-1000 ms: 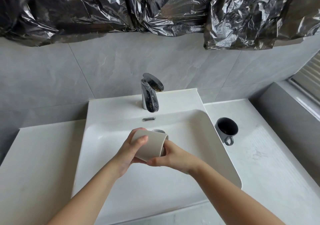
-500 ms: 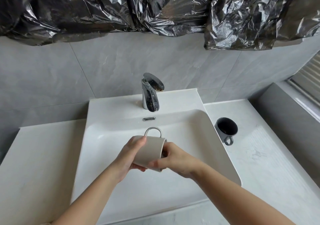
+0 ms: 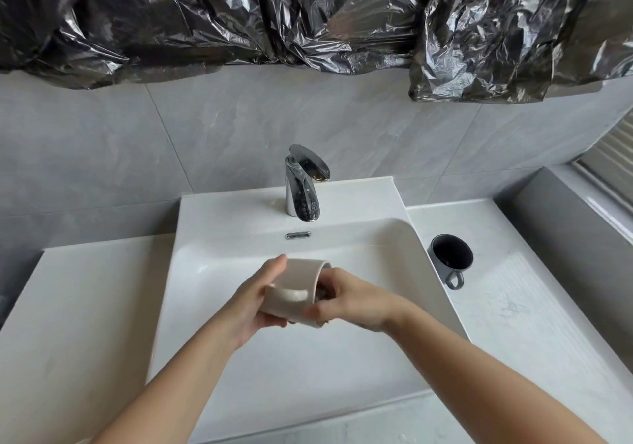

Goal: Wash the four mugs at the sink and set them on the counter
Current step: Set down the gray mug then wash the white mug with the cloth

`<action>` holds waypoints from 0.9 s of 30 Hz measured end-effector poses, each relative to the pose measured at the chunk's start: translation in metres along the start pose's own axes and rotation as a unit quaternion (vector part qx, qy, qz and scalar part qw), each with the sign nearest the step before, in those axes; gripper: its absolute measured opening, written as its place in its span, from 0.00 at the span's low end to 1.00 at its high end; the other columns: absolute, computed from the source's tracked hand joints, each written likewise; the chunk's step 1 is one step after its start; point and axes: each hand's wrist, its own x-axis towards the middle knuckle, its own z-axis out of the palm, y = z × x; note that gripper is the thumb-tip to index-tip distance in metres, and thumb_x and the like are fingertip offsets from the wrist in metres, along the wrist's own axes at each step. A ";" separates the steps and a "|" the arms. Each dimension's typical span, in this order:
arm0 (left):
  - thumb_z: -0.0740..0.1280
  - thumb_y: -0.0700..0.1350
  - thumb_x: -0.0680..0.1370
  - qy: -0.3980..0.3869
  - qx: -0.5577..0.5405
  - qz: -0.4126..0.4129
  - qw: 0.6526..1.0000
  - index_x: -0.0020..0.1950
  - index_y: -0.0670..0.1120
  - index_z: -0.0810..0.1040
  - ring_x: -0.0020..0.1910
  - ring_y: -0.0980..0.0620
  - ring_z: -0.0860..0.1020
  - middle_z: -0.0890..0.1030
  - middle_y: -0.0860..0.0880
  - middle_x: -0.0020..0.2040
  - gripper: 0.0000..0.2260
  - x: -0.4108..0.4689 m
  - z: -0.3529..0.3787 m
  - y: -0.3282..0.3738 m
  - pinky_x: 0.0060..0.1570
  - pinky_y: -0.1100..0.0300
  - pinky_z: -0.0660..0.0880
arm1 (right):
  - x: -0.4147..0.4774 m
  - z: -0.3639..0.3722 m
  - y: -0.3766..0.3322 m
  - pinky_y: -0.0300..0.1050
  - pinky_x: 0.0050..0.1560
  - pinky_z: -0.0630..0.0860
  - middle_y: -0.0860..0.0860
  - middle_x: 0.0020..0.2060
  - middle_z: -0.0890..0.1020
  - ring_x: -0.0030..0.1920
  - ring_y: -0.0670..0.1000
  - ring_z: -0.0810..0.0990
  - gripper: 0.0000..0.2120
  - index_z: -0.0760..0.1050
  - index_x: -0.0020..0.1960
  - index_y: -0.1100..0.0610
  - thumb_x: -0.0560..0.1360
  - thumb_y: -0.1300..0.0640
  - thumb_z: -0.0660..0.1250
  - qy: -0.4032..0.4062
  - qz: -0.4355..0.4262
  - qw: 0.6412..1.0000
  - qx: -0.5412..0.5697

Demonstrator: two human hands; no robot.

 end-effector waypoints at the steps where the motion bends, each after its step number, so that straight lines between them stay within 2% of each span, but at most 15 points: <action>1: 0.62 0.65 0.74 0.002 0.013 0.037 0.999 0.55 0.47 0.80 0.37 0.49 0.78 0.81 0.45 0.42 0.23 0.000 -0.001 -0.005 0.34 0.57 0.73 | -0.002 0.000 0.002 0.35 0.40 0.72 0.49 0.41 0.80 0.40 0.45 0.78 0.11 0.76 0.54 0.58 0.72 0.65 0.66 -0.019 -0.002 0.998 0.067; 2: 0.64 0.65 0.70 0.013 0.020 0.074 0.997 0.57 0.47 0.77 0.39 0.50 0.78 0.80 0.46 0.44 0.26 0.000 -0.002 -0.009 0.35 0.57 0.73 | -0.003 0.001 0.006 0.36 0.42 0.74 0.50 0.43 0.82 0.43 0.48 0.80 0.12 0.76 0.56 0.59 0.72 0.62 0.68 -0.028 -0.006 0.991 0.128; 4: 0.68 0.63 0.64 0.052 0.050 0.167 0.983 0.58 0.49 0.73 0.42 0.53 0.77 0.78 0.50 0.46 0.28 0.002 -0.001 -0.017 0.38 0.60 0.74 | -0.001 0.004 0.018 0.41 0.47 0.77 0.55 0.47 0.83 0.47 0.53 0.82 0.25 0.76 0.59 0.63 0.67 0.53 0.77 0.001 0.010 0.972 0.235; 6: 0.70 0.62 0.63 0.064 0.092 0.229 0.967 0.61 0.53 0.70 0.45 0.58 0.77 0.77 0.52 0.50 0.30 0.002 -0.001 -0.023 0.42 0.65 0.74 | 0.002 0.007 0.026 0.47 0.53 0.78 0.58 0.50 0.82 0.50 0.56 0.82 0.30 0.77 0.60 0.64 0.62 0.53 0.80 0.055 0.037 0.954 0.292; 8: 0.73 0.69 0.61 0.023 0.072 0.180 0.981 0.65 0.57 0.68 0.50 0.56 0.79 0.78 0.49 0.57 0.37 0.000 -0.004 -0.020 0.44 0.62 0.76 | 0.004 0.007 0.026 0.50 0.52 0.76 0.59 0.50 0.82 0.49 0.57 0.82 0.24 0.78 0.59 0.63 0.65 0.57 0.75 0.099 0.041 0.959 0.263; 10: 0.67 0.74 0.64 -0.032 -0.004 0.052 0.998 0.67 0.54 0.72 0.53 0.47 0.81 0.80 0.44 0.60 0.38 -0.003 -0.008 -0.010 0.44 0.54 0.78 | 0.002 0.005 0.018 0.45 0.47 0.75 0.52 0.46 0.84 0.45 0.51 0.82 0.15 0.79 0.58 0.60 0.71 0.63 0.71 0.123 0.017 0.984 0.129; 12: 0.61 0.71 0.72 -0.059 -0.052 -0.050 0.996 0.62 0.47 0.79 0.48 0.41 0.80 0.82 0.40 0.53 0.32 -0.005 -0.007 0.003 0.46 0.47 0.78 | 0.001 0.006 0.012 0.37 0.43 0.76 0.46 0.42 0.84 0.41 0.44 0.82 0.11 0.79 0.54 0.57 0.73 0.67 0.69 0.118 -0.005 0.992 -0.048; 14: 0.63 0.65 0.74 -0.015 -0.064 -0.072 0.995 0.58 0.44 0.80 0.42 0.41 0.79 0.82 0.39 0.47 0.27 -0.002 0.001 0.006 0.44 0.47 0.78 | 0.002 0.007 0.013 0.37 0.42 0.76 0.50 0.41 0.83 0.40 0.46 0.82 0.09 0.78 0.52 0.60 0.72 0.67 0.70 0.104 -0.015 0.989 -0.100; 15: 0.64 0.63 0.75 0.012 -0.057 -0.051 0.997 0.58 0.44 0.80 0.41 0.41 0.79 0.82 0.40 0.46 0.25 -0.001 0.005 0.004 0.43 0.47 0.78 | 0.001 0.008 0.012 0.38 0.42 0.77 0.52 0.41 0.83 0.41 0.48 0.82 0.10 0.78 0.52 0.62 0.72 0.65 0.70 0.106 -0.012 0.992 -0.069; 17: 0.66 0.63 0.71 0.061 -0.020 0.050 0.997 0.60 0.48 0.77 0.47 0.45 0.81 0.82 0.44 0.52 0.25 0.004 0.010 -0.006 0.44 0.52 0.79 | 0.001 0.008 0.014 0.43 0.47 0.77 0.56 0.46 0.83 0.46 0.53 0.82 0.19 0.78 0.57 0.64 0.69 0.57 0.73 0.107 0.019 0.989 0.103; 19: 0.66 0.64 0.65 0.092 0.070 0.177 0.977 0.61 0.54 0.72 0.52 0.55 0.78 0.79 0.56 0.56 0.27 0.006 0.007 -0.015 0.45 0.64 0.76 | 0.001 0.007 0.019 0.49 0.52 0.76 0.59 0.50 0.81 0.50 0.56 0.81 0.27 0.77 0.60 0.65 0.65 0.53 0.74 0.108 0.049 0.954 0.276; 21: 0.67 0.65 0.63 0.073 0.122 0.217 0.966 0.61 0.59 0.69 0.53 0.61 0.75 0.76 0.63 0.55 0.28 0.008 0.003 -0.020 0.48 0.67 0.74 | 0.001 0.005 0.024 0.47 0.51 0.77 0.58 0.49 0.82 0.49 0.54 0.81 0.26 0.77 0.60 0.65 0.65 0.54 0.74 0.122 0.046 0.938 0.320; 24: 0.67 0.73 0.63 -0.025 0.002 0.106 0.994 0.65 0.61 0.70 0.58 0.52 0.77 0.78 0.54 0.61 0.33 0.007 -0.002 -0.011 0.57 0.52 0.76 | -0.003 0.001 0.017 0.40 0.42 0.77 0.51 0.45 0.83 0.45 0.48 0.81 0.16 0.78 0.59 0.59 0.71 0.59 0.70 0.134 0.024 0.973 0.184; 26: 0.63 0.71 0.71 -0.055 -0.067 -0.021 0.996 0.64 0.56 0.75 0.53 0.45 0.80 0.82 0.47 0.56 0.28 0.006 -0.006 0.003 0.53 0.44 0.78 | -0.008 -0.001 0.007 0.35 0.38 0.74 0.41 0.40 0.82 0.39 0.41 0.79 0.12 0.78 0.54 0.51 0.74 0.64 0.69 0.120 -0.001 0.993 -0.017; 27: 0.63 0.68 0.74 -0.052 -0.068 -0.070 0.994 0.60 0.52 0.78 0.49 0.44 0.81 0.83 0.45 0.51 0.25 0.005 -0.005 0.011 0.49 0.44 0.79 | -0.008 0.000 0.005 0.35 0.38 0.74 0.40 0.39 0.81 0.38 0.40 0.78 0.11 0.77 0.52 0.51 0.74 0.65 0.69 0.107 -0.009 0.988 -0.107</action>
